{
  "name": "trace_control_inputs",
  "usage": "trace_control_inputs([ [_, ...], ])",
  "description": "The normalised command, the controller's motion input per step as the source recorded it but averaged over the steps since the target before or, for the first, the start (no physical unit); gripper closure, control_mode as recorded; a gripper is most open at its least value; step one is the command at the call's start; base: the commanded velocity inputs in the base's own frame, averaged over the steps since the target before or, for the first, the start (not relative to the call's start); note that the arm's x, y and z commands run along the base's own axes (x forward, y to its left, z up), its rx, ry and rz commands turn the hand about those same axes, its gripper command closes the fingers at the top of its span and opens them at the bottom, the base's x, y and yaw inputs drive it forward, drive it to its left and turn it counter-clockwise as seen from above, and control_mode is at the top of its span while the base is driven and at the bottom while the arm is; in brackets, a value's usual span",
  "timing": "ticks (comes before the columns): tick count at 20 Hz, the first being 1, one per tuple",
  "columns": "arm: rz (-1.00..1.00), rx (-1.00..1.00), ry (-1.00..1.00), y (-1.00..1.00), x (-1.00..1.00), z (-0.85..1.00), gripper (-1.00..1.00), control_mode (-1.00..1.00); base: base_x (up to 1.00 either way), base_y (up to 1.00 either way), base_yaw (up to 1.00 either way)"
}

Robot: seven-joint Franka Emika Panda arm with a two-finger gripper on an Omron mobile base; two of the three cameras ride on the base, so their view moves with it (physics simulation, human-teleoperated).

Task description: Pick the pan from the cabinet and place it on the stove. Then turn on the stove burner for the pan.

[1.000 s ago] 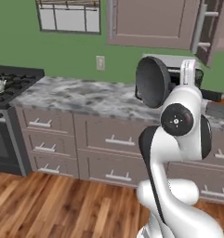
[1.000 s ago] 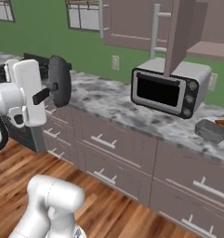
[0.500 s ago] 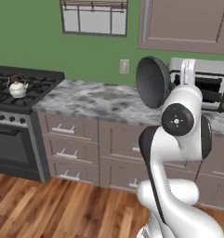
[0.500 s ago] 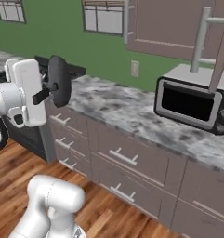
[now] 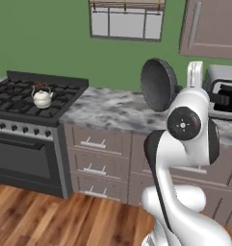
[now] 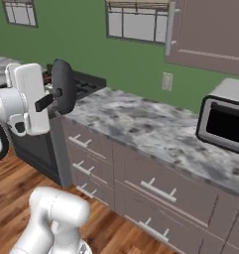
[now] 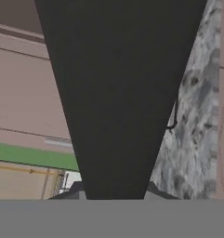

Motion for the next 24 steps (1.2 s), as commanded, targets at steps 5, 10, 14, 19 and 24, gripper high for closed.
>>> trace_control_inputs([
  [5, 0.00, 0.00, 0.00, 0.00, 0.00, 0.00, 1.00, 1.00, 0.63, 0.63, 0.01],
  [10, 0.00, 0.00, 0.00, 0.00, 0.00, 0.00, 1.00, 1.00, 0.56, 0.64, 0.02],
  [14, 0.00, 0.00, 0.00, 0.00, 0.00, 0.00, 1.00, 1.00, 0.55, 0.66, 0.02],
  [19, 0.00, 0.00, 0.00, 0.00, 0.00, 0.00, 1.00, 1.00, 0.53, 0.67, 0.01],
  [24, 0.00, 0.00, 0.00, 0.00, 0.00, 0.00, 1.00, 1.00, 0.51, 0.66, 0.00],
])
